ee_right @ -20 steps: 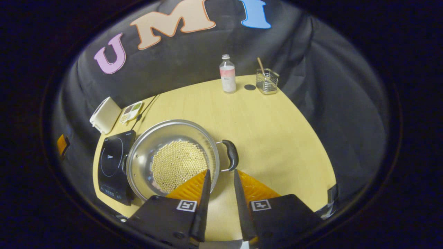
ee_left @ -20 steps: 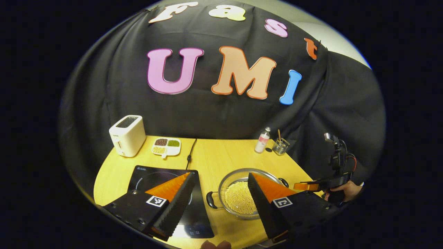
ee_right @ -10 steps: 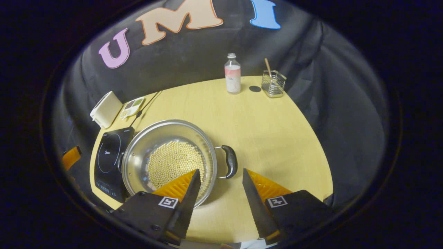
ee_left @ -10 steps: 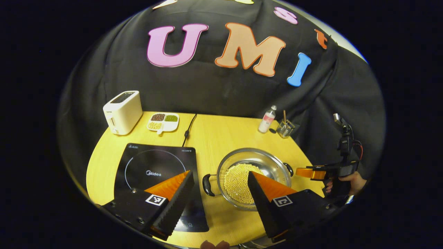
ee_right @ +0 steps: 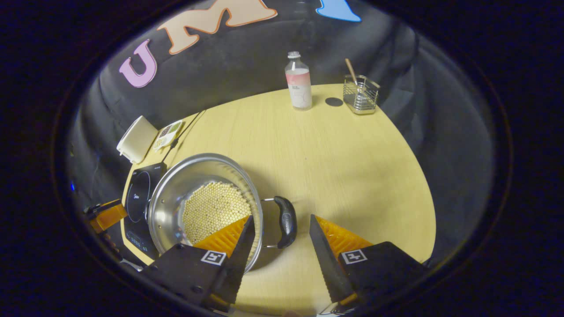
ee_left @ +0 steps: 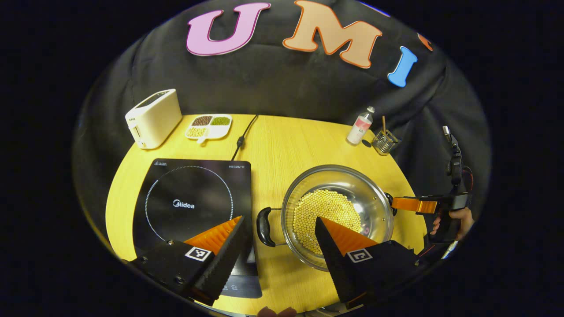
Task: First push the handle of the pot to place it horizontally, then grasp the pot with both hands and set it on the induction cooktop.
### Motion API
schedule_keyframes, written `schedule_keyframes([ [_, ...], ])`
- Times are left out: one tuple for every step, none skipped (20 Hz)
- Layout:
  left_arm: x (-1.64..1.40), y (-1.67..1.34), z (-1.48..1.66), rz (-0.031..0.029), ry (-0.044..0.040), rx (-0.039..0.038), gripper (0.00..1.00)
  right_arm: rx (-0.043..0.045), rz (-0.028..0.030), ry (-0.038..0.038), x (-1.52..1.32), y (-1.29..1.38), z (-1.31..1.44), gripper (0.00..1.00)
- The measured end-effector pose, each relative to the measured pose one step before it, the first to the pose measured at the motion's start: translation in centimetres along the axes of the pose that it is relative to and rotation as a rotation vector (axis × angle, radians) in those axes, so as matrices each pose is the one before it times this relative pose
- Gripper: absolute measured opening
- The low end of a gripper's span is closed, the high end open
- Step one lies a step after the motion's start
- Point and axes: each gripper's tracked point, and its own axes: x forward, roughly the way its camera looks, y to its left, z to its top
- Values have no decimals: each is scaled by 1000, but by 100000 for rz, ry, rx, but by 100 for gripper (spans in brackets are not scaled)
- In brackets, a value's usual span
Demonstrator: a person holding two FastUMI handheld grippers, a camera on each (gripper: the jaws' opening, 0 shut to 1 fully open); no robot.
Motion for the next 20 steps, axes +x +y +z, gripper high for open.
schedule_keyframes([
  [605,122,-200,258,1610,-347,96,-24,273,809,411,-121,107,76],
  [604,187,-293,685,1834,135,96,518,544,1122,295,36,-104,80],
  [699,305,-410,522,2124,-123,96,546,589,1002,319,63,-7,77],
  [602,202,-353,303,2449,-706,96,41,208,619,371,-25,1,80],
  [741,266,-408,38,2543,-1204,96,-206,-73,853,415,-118,-78,76],
  [634,199,-243,-49,2263,-1416,96,580,1164,1126,176,205,-89,76],
  [514,218,-196,119,1740,-1067,95,310,295,901,361,180,32,77],
  [584,352,-219,165,2203,-792,95,-331,184,992,313,27,-225,77],
  [392,176,-233,5,1788,-538,95,-337,-8,849,250,61,-11,80],
  [436,104,-195,-158,1475,-714,94,-467,-21,484,222,53,-107,80],
  [323,10,-134,-318,1172,-692,94,-431,-52,120,220,-23,41,80],
  [217,16,-64,69,1127,-327,94,-249,-638,308,175,-200,-88,77],
  [113,230,197,609,-596,831,94,488,852,553,92,-108,-61,82],
  [165,-42,136,-164,-25,846,99,733,929,573,17,63,123,84],
  [69,-76,18,298,609,1095,90,391,746,21,119,-17,152,86],
  [63,-159,61,104,432,1544,90,73,518,-119,-4,-96,15,84],
  [134,-189,-34,-39,580,1750,90,281,506,116,82,-20,102,84],
  [158,-220,93,115,634,1518,90,582,462,249,-20,5,36,86],
  [67,-259,-85,352,778,1269,97,201,271,-83,41,-37,118,84],
  [336,-482,50,-1074,665,629,91,-380,-321,-593,23,-107,-19,86],
])
